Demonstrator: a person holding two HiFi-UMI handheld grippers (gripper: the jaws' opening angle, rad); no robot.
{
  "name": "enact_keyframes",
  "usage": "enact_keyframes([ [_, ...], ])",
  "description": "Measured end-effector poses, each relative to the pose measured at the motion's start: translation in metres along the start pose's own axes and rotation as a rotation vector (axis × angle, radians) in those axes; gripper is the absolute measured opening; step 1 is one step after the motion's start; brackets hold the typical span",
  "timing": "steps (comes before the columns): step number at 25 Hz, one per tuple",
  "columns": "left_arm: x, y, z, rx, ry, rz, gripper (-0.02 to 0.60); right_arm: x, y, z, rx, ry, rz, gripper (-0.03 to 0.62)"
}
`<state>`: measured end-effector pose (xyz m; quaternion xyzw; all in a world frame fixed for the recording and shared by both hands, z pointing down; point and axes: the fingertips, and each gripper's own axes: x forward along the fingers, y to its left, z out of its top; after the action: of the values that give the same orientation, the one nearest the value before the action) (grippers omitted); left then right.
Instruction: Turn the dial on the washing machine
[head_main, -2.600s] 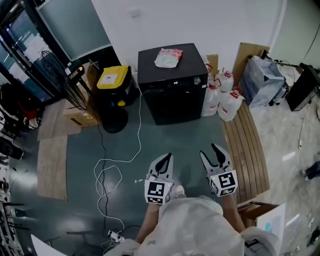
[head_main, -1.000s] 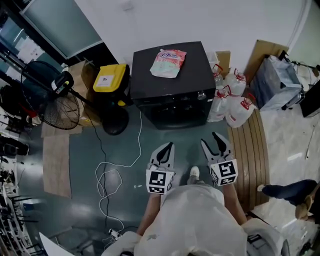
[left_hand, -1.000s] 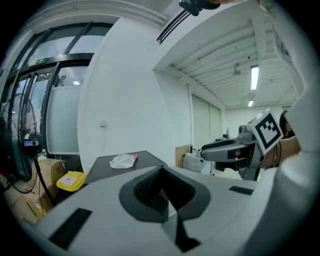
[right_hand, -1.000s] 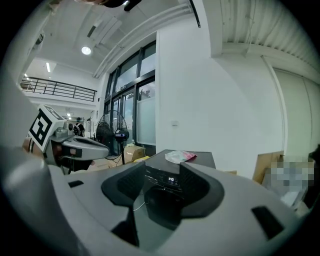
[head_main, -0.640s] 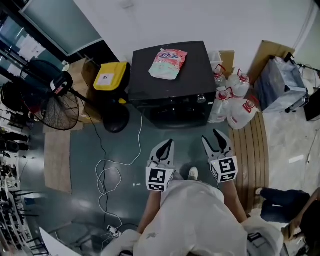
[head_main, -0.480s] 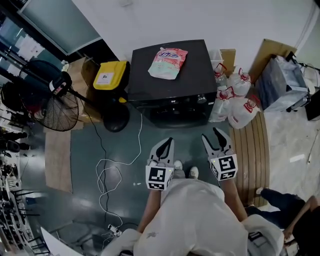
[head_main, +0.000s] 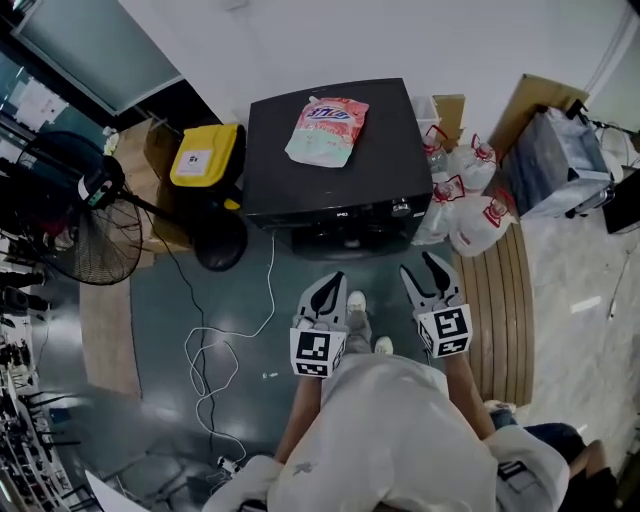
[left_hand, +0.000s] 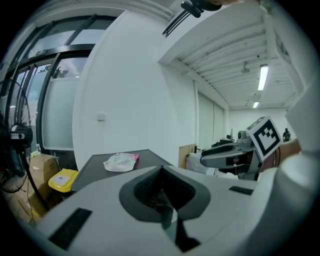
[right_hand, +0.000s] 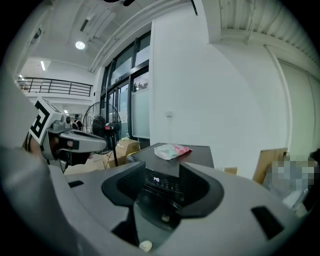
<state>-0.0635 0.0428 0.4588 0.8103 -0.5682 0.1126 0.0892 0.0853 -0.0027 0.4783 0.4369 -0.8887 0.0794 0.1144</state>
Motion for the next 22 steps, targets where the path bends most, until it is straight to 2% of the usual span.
enact_keyframes([
  [5,0.031,0.023,0.0,-0.007,0.007,-0.039,0.014,0.033,-0.01,-0.003,-0.001,0.034,-0.031,0.218],
  [14,0.079,0.064,-0.026,-0.014,0.055,-0.123,0.014,0.092,-0.019,-0.028,0.0,0.114,-0.103,0.218],
  [22,0.112,0.077,-0.047,-0.02,0.09,-0.239,0.014,0.119,-0.034,-0.06,0.063,0.186,-0.229,0.222],
])
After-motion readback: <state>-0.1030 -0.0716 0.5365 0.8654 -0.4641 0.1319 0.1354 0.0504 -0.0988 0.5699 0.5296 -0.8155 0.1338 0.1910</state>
